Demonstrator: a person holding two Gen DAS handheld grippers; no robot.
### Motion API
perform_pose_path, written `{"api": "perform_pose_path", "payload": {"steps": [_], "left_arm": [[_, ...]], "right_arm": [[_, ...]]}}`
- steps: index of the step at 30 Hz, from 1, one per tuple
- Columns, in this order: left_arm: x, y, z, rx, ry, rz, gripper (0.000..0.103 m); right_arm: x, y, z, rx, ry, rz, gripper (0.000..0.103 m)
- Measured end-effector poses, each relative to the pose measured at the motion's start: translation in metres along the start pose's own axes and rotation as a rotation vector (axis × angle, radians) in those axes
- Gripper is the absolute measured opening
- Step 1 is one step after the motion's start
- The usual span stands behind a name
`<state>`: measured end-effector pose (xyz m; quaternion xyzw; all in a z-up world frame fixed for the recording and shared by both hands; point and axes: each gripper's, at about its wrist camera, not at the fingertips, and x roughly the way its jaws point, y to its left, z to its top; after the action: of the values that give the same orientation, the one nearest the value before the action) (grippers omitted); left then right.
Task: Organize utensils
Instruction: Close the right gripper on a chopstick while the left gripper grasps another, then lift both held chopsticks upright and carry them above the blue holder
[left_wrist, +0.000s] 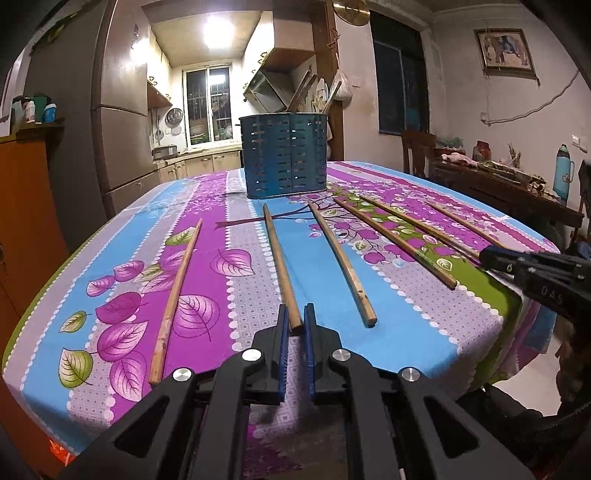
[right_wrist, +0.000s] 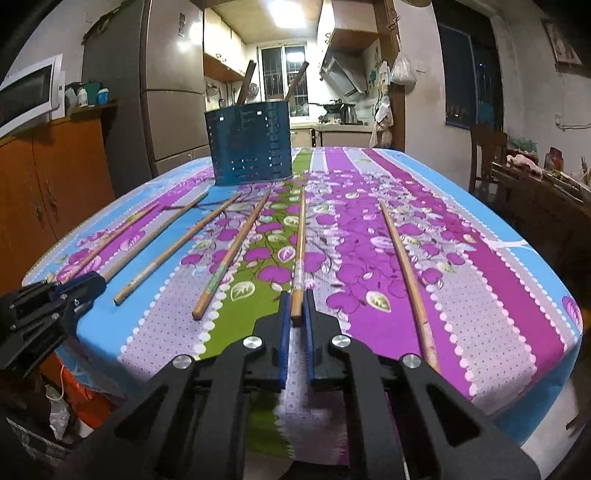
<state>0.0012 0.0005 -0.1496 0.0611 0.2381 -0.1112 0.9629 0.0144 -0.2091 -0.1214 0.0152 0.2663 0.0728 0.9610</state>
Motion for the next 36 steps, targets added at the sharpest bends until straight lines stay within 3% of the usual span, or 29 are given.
{"api": "perform_pose_path", "payload": {"steps": [11, 36], "left_arm": [[-0.027, 0.008, 0.018, -0.019, -0.073, 0.032, 0.008], [-0.094, 0.023, 0.106, -0.039, -0.271, 0.047, 0.008]], "right_arm": [[-0.023, -0.001, 0.024, -0.017, -0.086, -0.007, 0.005], [-0.077, 0.011, 0.088, -0.141, -0.312, 0.012, 0.005]]}}
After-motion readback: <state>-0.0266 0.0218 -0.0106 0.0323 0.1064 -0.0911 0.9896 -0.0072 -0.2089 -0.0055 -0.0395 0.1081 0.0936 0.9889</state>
